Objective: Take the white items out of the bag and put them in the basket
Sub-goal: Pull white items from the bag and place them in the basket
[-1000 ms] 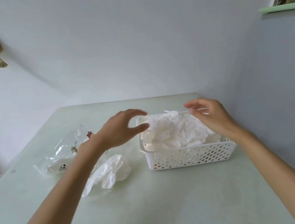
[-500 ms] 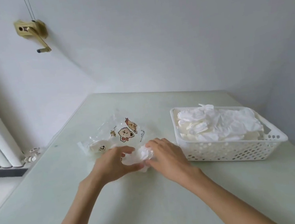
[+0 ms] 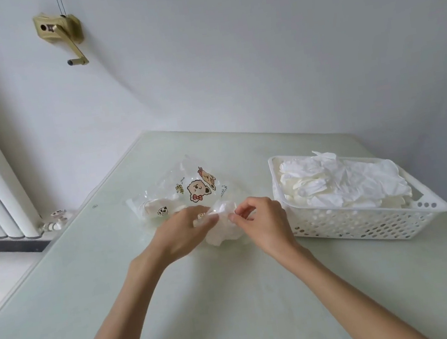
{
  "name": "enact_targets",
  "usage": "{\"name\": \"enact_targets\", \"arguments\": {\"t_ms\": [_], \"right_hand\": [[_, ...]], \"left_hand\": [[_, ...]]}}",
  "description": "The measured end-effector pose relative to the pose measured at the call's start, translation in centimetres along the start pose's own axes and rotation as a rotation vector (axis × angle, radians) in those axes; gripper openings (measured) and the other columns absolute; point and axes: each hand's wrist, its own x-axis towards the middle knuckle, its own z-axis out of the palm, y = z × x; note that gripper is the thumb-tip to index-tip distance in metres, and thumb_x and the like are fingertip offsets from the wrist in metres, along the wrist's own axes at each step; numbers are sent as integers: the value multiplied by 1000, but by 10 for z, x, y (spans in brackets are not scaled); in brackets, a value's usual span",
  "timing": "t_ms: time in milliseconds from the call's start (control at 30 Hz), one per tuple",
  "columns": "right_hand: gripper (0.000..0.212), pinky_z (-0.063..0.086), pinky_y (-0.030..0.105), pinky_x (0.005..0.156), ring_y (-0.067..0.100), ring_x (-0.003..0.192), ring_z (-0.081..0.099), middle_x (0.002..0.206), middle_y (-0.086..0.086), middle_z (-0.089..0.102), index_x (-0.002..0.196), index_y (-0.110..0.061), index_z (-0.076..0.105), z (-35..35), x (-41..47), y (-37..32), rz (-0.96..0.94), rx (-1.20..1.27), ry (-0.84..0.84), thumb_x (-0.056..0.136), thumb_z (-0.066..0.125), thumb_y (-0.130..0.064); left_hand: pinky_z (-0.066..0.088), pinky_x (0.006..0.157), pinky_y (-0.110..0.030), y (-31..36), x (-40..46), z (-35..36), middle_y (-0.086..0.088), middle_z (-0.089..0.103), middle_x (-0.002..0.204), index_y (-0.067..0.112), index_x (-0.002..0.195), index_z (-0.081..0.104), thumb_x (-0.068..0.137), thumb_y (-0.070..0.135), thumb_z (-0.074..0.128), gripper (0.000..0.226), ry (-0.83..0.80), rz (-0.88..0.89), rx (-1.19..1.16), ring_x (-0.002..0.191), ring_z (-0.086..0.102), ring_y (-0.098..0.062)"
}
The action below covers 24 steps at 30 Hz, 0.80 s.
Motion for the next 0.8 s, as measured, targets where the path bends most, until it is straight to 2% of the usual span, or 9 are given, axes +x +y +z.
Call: {"name": "enact_targets", "arguments": {"t_ms": [100, 167, 267, 400, 500, 567, 633, 733, 800], "right_hand": [[4, 54, 28, 73, 7, 70, 66, 72, -9, 70, 77, -23, 72, 4, 1, -5, -1, 113, -4, 79, 75, -24], [5, 54, 25, 72, 3, 65, 64, 68, -11, 67, 83, -22, 74, 1, 1, -8, -35, 140, 22, 79, 75, -19], [18, 53, 26, 74, 6, 63, 62, 66, -12, 63, 95, -21, 70, -10, -1, -8, -83, 116, 19, 79, 74, -13], [31, 50, 33, 85, 17, 91, 65, 85, -7, 69, 118, -18, 64, -18, -7, -5, -101, -216, -114, 87, 65, -15], [20, 50, 35, 82, 25, 97, 64, 97, 1, 72, 105, -18, 72, -21, -6, -13, -146, -362, -79, 92, 56, -20], [17, 51, 34, 80, 21, 90, 66, 92, -1, 74, 95, -20, 74, -25, 2, -20, -142, -255, -3, 91, 58, -23], [13, 53, 34, 82, 19, 85, 68, 90, -2, 73, 90, -20, 71, -24, 15, -23, -49, -47, -6, 91, 58, -22], [14, 56, 34, 79, 19, 76, 68, 89, 6, 70, 86, -17, 60, -24, 29, -26, 120, 288, -99, 96, 50, -16], [19, 54, 34, 77, 15, 66, 67, 77, 2, 69, 82, -19, 58, -33, 32, -25, 109, 367, -59, 97, 49, -13]], "left_hand": [[45, 94, -33, 9, 0, 2, 23, 54, 124, 43, 130, 48, 85, 49, 63, 47, 93, 128, -29, 111, 55, -3], [47, 83, -28, 14, 4, 3, 27, 57, 114, 45, 120, 54, 87, 41, 63, 34, 139, 149, 3, 99, 60, 0], [42, 66, -23, 16, 11, 4, 24, 61, 100, 40, 104, 62, 89, 30, 61, 19, 230, 70, 33, 84, 62, -2], [37, 62, -25, 18, 18, 9, 20, 63, 102, 35, 101, 62, 82, 16, 59, 27, 265, 19, 91, 86, 62, -8], [41, 63, -26, 18, 16, 13, 19, 60, 106, 37, 101, 60, 76, 12, 60, 36, 259, 104, 178, 97, 58, -6], [40, 65, -28, 18, 13, 13, 18, 55, 112, 36, 108, 61, 74, 14, 64, 41, 236, 227, 235, 103, 49, -8], [33, 68, -27, 17, 11, 13, 16, 54, 116, 31, 113, 60, 76, 20, 67, 39, 200, 285, 273, 103, 42, -12], [32, 68, -27, 14, 11, 17, 16, 58, 116, 28, 114, 61, 80, 25, 66, 34, 158, 225, 329, 102, 43, -15], [33, 66, -28, 13, 11, 19, 17, 59, 115, 30, 114, 62, 82, 22, 63, 33, 169, 180, 310, 104, 44, -15]]}}
